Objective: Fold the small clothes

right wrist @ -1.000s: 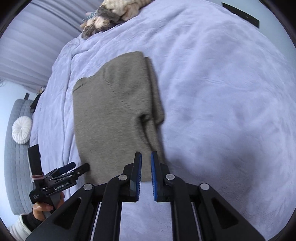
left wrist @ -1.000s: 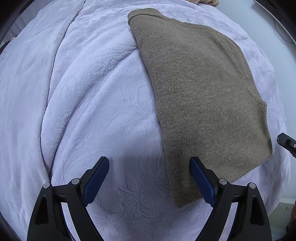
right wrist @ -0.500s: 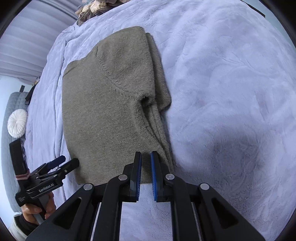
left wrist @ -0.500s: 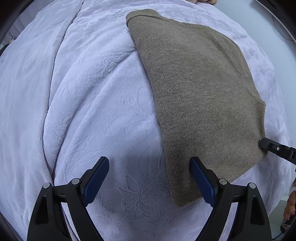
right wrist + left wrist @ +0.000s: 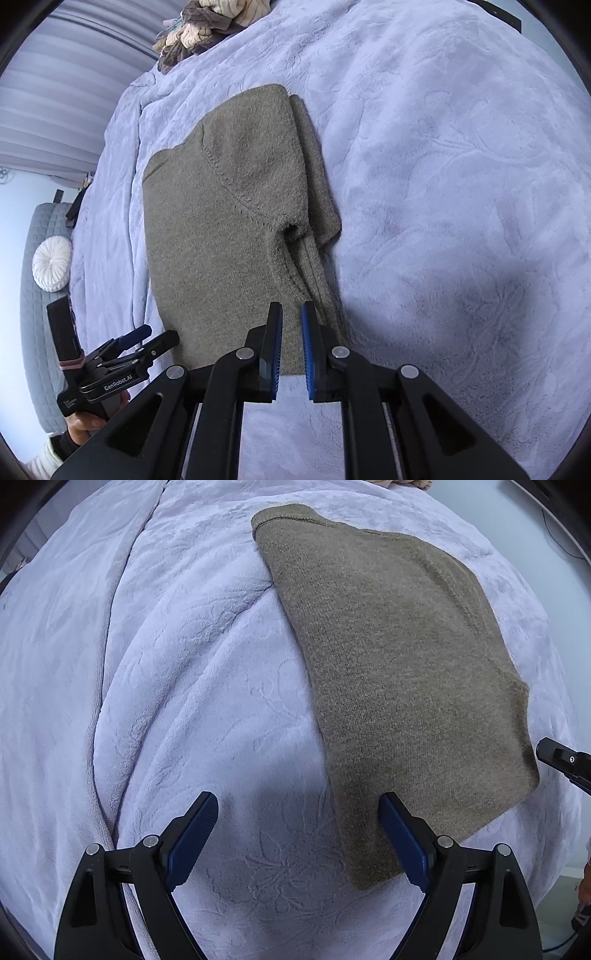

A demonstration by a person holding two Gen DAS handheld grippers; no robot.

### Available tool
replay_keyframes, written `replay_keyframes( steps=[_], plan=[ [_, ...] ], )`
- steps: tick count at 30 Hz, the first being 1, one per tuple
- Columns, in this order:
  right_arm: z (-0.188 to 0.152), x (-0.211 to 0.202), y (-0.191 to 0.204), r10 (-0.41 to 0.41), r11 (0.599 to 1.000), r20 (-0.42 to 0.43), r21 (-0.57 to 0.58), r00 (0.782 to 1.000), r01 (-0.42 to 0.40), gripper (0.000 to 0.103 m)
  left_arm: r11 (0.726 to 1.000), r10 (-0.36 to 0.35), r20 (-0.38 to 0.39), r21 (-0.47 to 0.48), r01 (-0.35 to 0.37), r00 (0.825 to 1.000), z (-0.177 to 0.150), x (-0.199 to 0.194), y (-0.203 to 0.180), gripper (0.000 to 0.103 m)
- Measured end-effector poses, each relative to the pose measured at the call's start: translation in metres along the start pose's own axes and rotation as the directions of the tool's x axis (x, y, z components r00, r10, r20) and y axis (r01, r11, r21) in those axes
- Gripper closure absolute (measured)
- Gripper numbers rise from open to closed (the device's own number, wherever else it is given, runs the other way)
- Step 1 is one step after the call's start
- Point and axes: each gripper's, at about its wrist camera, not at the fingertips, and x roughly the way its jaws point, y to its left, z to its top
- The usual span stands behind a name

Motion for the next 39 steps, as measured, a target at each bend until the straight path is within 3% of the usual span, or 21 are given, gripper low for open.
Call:
replay_keyframes(
  steps=[3,7,9,14,18,20,25,33,35,36,39],
  plan=[
    [0.002,-0.001,-0.001,0.003,1.0,0.002,0.011,1.0,-0.003,0.085,1.0,-0.004,-0.009,-0.002,0.004,1.0,0.004,-0.001,0.003,0.013],
    [0.005,-0.004,-0.004,0.006,1.0,0.01,0.021,1.0,-0.006,0.062,0.999,-0.014,0.03,-0.029,0.015,0.999,0.01,-0.008,0.01,0.013],
    [0.008,-0.005,-0.004,0.008,1.0,0.017,0.017,1.0,-0.009,0.059,0.997,-0.04,0.05,-0.059,0.043,0.998,0.015,-0.013,0.017,0.013],
    [0.029,-0.005,-0.007,0.027,0.999,0.035,0.022,0.999,-0.028,0.059,0.988,-0.065,0.098,-0.137,0.078,0.993,0.038,-0.018,0.038,0.013],
    [0.052,0.003,-0.007,0.031,0.999,0.04,0.017,0.999,-0.032,0.059,0.985,-0.041,0.131,-0.158,0.061,0.991,0.055,-0.018,0.047,0.013],
    [0.063,0.011,-0.008,0.037,0.999,0.032,0.018,0.999,-0.038,0.059,0.986,-0.031,0.125,-0.16,0.051,0.992,0.056,-0.011,0.041,0.0],
    [0.082,0.026,-0.01,0.057,0.998,0.022,0.033,0.998,-0.058,0.058,0.988,-0.034,0.122,-0.143,0.051,0.992,0.068,-0.004,0.033,0.0],
    [0.106,0.048,-0.015,0.192,0.979,0.008,0.063,0.981,-0.192,0.058,0.977,-0.105,0.101,-0.176,0.122,0.989,0.085,0.015,0.03,0.0],
    [0.111,0.055,-0.014,0.212,0.975,-0.02,0.068,0.977,-0.21,0.071,0.974,-0.117,0.104,-0.184,0.134,0.988,0.087,0.017,0.03,0.0],
    [0.112,0.056,-0.012,0.218,0.975,-0.027,0.058,0.976,-0.216,0.095,0.972,-0.125,0.105,-0.188,0.143,0.987,0.088,0.017,0.029,0.0],
    [0.11,0.04,-0.003,0.22,0.975,0.006,-0.02,0.975,-0.22,0.095,0.971,-0.131,0.118,-0.184,0.152,0.984,0.09,0.015,0.027,0.0]
  ],
)
